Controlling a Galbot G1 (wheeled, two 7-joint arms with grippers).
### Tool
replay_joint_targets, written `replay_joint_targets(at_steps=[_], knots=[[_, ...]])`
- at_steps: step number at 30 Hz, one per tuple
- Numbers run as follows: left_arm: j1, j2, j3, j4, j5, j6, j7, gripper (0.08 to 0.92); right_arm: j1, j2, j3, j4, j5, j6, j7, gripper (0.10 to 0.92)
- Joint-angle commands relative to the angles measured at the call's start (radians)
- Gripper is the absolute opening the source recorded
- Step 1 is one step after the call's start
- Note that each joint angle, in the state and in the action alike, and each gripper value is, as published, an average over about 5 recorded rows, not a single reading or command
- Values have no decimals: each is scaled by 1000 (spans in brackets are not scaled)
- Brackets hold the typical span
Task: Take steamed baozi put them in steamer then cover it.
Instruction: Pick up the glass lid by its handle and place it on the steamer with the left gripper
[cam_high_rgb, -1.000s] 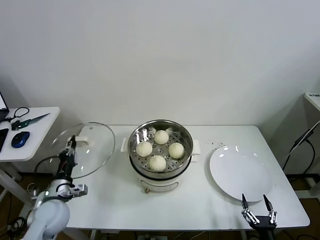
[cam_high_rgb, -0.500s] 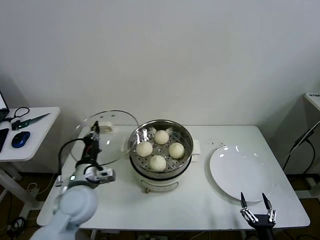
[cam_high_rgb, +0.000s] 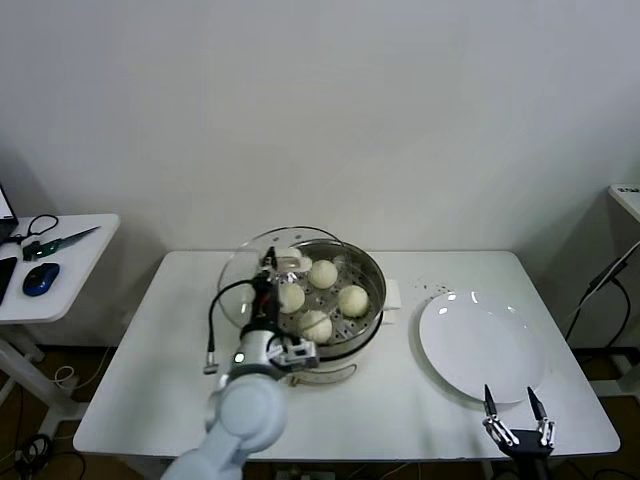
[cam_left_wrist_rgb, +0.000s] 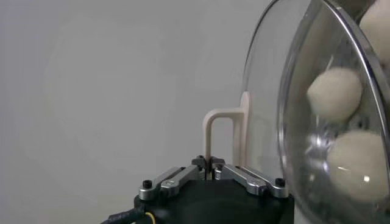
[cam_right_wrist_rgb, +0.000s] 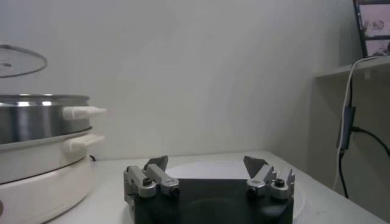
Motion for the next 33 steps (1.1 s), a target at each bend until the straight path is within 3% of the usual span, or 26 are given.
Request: replay_joint_targets(at_steps=[1, 7, 33], knots=[[-41, -188, 119, 104, 133, 27, 14, 132, 1, -2, 0, -7, 10, 14, 7, 823], [-49, -237, 119, 196, 152, 20, -33, 132, -1, -5, 2, -6, 24, 21, 12, 823], [-31, -211, 68, 284, 195, -14, -96, 132, 5, 1, 15, -6, 27, 30, 18, 823]])
